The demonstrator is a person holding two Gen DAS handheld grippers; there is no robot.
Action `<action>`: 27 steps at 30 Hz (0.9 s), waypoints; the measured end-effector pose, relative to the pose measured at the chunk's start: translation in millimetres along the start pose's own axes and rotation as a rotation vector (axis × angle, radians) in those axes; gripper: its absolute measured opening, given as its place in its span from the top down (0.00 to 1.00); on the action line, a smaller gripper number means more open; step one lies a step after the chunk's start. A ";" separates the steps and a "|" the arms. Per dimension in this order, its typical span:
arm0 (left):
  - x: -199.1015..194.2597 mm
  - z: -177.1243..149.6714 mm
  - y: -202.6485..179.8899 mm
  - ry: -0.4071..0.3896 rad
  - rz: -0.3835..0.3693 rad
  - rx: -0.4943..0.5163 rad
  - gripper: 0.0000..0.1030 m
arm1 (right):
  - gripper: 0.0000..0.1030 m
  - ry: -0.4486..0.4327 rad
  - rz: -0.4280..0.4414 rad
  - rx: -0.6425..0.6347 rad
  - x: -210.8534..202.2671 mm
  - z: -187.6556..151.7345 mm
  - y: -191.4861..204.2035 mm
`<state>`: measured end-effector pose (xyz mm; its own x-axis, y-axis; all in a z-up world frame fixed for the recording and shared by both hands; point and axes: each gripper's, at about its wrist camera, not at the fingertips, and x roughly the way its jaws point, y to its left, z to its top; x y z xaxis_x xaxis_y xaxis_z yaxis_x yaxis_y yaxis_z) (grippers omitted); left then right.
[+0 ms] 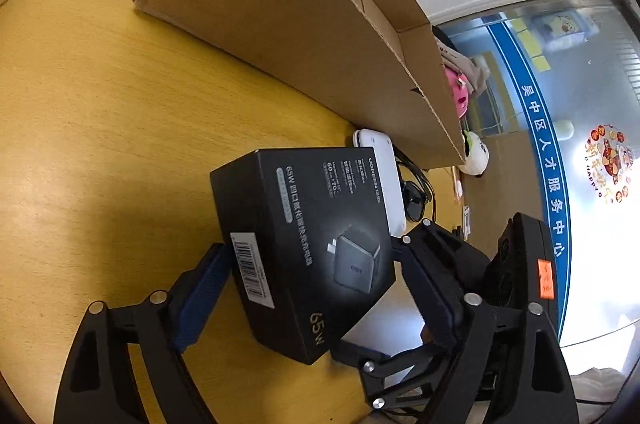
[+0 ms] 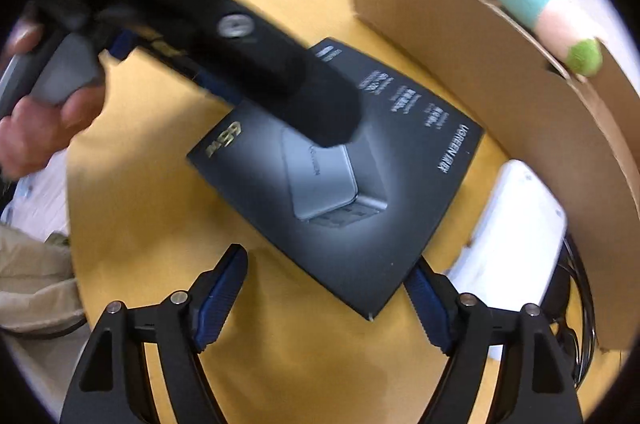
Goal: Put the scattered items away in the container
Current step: 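Lift the charger box with the right gripper and carry it toward the box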
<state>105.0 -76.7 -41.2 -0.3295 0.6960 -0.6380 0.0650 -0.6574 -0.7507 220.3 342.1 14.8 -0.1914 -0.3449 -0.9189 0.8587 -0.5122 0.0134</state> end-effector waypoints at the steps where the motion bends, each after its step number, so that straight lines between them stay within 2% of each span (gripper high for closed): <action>1: 0.1 -1.1 -0.6 -0.008 0.006 0.004 0.20 | 0.33 -0.012 -0.001 0.019 -2.9 -4.5 -4.6; 2: 0.1 -1.4 -0.1 -0.015 0.009 0.004 0.23 | 0.37 -0.027 -0.005 0.037 -6.6 -11.0 -9.7; 4: 0.5 0.0 2.1 -0.027 0.017 -0.009 0.34 | 0.38 -0.039 -0.026 0.041 -11.3 -22.5 -14.0; 7: 0.0 2.3 3.5 -0.043 0.042 -0.009 0.42 | 0.43 -0.051 -0.052 0.038 -17.1 -36.2 -17.9; 9: 0.2 3.8 0.9 -0.055 0.054 0.001 0.43 | 0.45 -0.068 -0.055 0.052 -21.5 -46.1 -22.3; 16: -10.7 12.4 -23.3 -0.121 0.059 0.075 0.58 | 0.54 -0.116 -0.076 0.105 -37.6 -82.2 -37.1; 20: -18.5 18.2 -38.4 -0.144 0.084 0.121 0.60 | 0.57 -0.168 -0.093 0.125 -51.0 -101.2 -43.5; 21: -21.1 19.3 -41.0 -0.152 0.083 0.128 0.60 | 0.57 -0.185 -0.100 0.131 -47.5 -90.2 -55.1; 22: -23.1 20.1 -44.9 -0.160 0.086 0.139 0.60 | 0.56 -0.201 -0.106 0.134 -42.6 -76.9 -50.5; 24: -26.3 21.5 -54.5 -0.173 0.102 0.169 0.60 | 0.56 -0.233 -0.114 0.142 -48.7 -81.0 -47.9; 25: -27.8 22.3 -59.7 -0.178 0.109 0.184 0.60 | 0.56 -0.243 -0.116 0.147 -45.4 -71.4 -49.4; 27: -28.1 23.4 -73.5 -0.188 0.112 0.212 0.61 | 0.57 -0.264 -0.118 0.165 -27.6 -8.8 6.3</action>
<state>87.5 -54.8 35.9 -0.5011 0.5628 -0.6574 -0.0805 -0.7867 -0.6121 235.2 355.2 36.7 -0.4201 -0.4568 -0.7841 0.7390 -0.6737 -0.0034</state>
